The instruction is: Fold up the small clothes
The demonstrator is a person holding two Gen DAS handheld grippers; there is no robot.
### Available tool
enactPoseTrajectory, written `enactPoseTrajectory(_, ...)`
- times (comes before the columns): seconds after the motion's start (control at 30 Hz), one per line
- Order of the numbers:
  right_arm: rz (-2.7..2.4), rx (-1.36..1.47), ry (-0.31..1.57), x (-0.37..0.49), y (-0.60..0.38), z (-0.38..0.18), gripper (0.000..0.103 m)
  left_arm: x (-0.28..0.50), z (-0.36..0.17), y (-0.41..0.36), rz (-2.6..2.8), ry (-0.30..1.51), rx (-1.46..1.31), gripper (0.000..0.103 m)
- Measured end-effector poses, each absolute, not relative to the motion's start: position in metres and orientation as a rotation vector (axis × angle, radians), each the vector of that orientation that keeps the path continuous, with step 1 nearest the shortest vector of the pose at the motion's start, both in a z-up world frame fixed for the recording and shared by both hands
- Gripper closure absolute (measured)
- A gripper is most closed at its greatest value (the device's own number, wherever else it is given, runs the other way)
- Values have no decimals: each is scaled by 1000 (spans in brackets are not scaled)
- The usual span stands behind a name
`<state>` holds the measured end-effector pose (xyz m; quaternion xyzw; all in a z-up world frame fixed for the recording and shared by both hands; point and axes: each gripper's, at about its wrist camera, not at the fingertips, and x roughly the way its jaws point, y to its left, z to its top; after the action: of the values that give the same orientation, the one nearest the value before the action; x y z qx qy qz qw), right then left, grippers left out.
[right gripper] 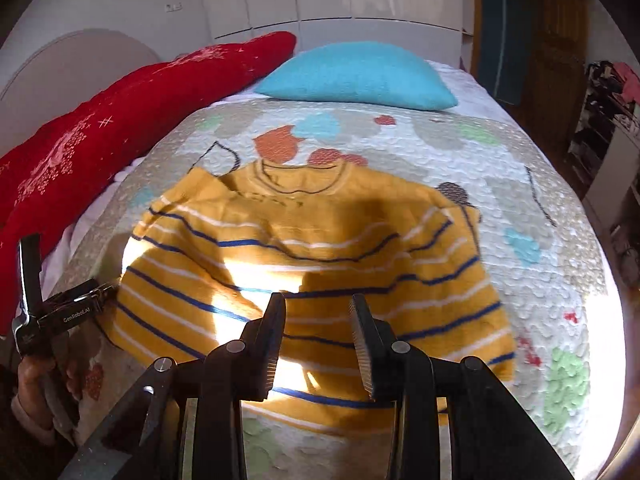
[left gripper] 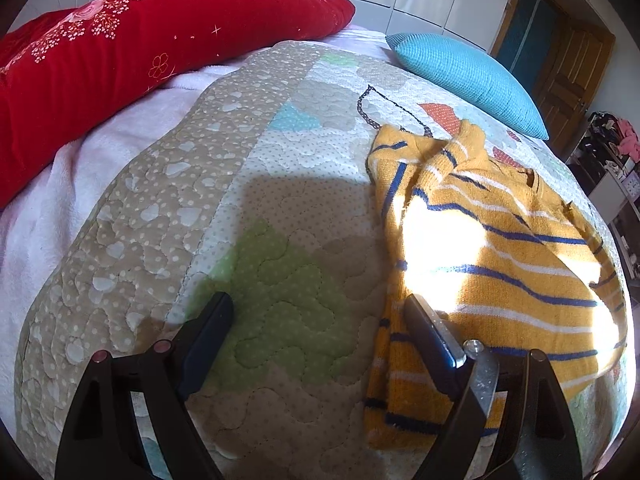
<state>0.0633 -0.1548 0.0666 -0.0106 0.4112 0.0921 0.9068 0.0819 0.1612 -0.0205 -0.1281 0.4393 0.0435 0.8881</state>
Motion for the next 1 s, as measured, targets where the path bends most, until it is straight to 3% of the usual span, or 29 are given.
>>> enactPoseTrajectory(0.4,317,-124,875,117,-36,45,67,-12,9,162,213,893,-234,16)
enactPoseTrajectory(0.53,291,-252,896,150,18,30,46,-29,7,161,212,914,-301,16)
enactPoseTrajectory(0.67,275,-360,954,183,64,3,42,-37,5,164,253,933,-274,16)
enactPoseTrajectory(0.83,190,-355,961,203,73,-13,11,-45,5,169,312,927,-223,16)
enactPoseTrajectory(1.0,237,-158,978,196,36,14,14,-51,7,169,322,932,-231,16)
